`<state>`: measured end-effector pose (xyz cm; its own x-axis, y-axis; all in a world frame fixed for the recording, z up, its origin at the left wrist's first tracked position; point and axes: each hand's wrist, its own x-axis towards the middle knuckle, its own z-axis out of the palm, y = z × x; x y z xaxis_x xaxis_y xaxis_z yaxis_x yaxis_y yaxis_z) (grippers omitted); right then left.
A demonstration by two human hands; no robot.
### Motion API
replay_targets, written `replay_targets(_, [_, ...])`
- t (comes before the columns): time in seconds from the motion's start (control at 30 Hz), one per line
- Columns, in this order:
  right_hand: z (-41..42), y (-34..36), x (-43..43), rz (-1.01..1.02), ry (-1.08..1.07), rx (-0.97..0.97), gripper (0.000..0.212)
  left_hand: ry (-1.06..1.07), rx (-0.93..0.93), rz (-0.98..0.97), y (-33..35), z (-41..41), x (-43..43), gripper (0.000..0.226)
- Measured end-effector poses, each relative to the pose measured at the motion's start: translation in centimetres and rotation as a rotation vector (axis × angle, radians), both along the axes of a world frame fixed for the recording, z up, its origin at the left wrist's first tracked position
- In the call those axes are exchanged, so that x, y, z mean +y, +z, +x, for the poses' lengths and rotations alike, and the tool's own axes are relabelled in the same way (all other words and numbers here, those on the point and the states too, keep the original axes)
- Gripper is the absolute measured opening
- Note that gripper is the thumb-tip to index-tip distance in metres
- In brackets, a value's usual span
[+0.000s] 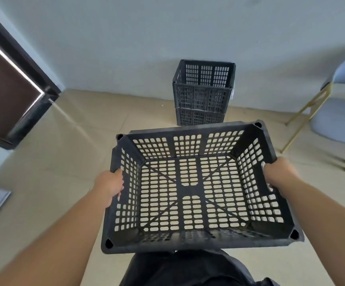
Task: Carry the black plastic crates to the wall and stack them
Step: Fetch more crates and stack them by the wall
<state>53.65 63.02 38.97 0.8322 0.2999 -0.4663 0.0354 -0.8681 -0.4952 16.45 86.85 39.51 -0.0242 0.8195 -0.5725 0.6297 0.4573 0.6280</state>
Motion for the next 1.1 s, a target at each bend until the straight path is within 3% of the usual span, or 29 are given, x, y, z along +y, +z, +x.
replay_targets(0.37, [12.5, 0.7, 15.9, -0.036, -0.063, -0.011, 0.024, -0.074, 0.012, -0.028, -2.1, 14.7, 18.6, 0.035])
replay_targets(0.7, [24.5, 1.5, 28.4, -0.013, -0.251, 0.018, 0.024, -0.239, 0.019, -0.039, -0.9, 30.9, 36.9, 0.033])
replay_targets(1.1, [43.3, -1.0, 41.3, -0.004, -0.241, 0.020, 0.029, -0.262, 0.043, -0.032, -1.0, 51.2, 50.3, 0.028])
